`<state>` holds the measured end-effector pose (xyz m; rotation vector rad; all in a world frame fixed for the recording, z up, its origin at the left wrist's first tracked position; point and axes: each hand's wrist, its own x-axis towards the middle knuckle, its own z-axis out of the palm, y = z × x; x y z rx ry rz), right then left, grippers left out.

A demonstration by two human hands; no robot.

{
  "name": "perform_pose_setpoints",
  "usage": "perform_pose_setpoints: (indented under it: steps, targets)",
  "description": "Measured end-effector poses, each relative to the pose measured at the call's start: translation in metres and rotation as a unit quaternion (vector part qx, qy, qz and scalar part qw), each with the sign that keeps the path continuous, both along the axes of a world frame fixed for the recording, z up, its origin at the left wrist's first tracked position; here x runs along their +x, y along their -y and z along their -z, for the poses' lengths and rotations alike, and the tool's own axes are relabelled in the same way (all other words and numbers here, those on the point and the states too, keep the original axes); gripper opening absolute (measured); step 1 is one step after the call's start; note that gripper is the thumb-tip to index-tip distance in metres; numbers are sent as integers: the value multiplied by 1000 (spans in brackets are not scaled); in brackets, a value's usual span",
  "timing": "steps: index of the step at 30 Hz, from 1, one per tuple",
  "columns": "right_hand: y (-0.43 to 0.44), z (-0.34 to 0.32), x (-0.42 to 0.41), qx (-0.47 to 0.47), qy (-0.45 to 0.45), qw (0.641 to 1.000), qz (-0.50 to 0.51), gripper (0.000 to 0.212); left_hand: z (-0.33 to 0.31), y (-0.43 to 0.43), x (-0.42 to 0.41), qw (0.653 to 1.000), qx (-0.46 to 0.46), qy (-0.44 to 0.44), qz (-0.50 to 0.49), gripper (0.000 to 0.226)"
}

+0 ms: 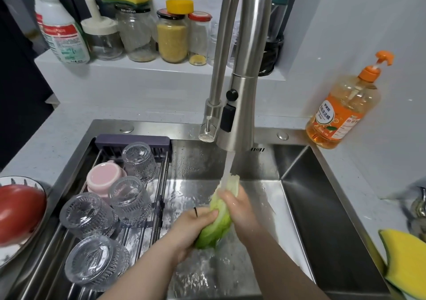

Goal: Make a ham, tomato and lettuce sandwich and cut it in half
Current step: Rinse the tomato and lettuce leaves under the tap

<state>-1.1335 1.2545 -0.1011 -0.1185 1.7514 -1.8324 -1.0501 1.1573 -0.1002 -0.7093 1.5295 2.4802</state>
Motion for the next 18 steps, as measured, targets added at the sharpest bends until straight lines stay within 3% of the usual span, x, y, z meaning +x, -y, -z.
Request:
perform_pose_setpoints:
  steps: [2, 5, 8, 11, 13, 18]
  targets:
    - [-1, 3, 2, 47, -1, 999, 17, 12, -1, 0, -4, 989, -121, -4, -88, 13]
    - [-1, 6, 7, 36, 55, 997, 27, 18, -4, -3, -5, 970, -220, -13, -103, 28]
    - [-1, 2, 6, 43, 39, 998, 39, 17, -2, -5, -4, 979, -186, -19, -74, 26]
    - [-2, -3, 9, 39, 1, 999, 25, 15, -5, -5, -8, 976, -208, -16, -64, 16]
    - [-2, -6, 13, 21, -1, 1000, 7, 13, -7, -5, -10, 978, -205, -14, -42, 26]
    - [-4, -12, 13, -58, 28, 995, -80, 13, -8, 2, -11, 1000, -10, 9, 2, 36]
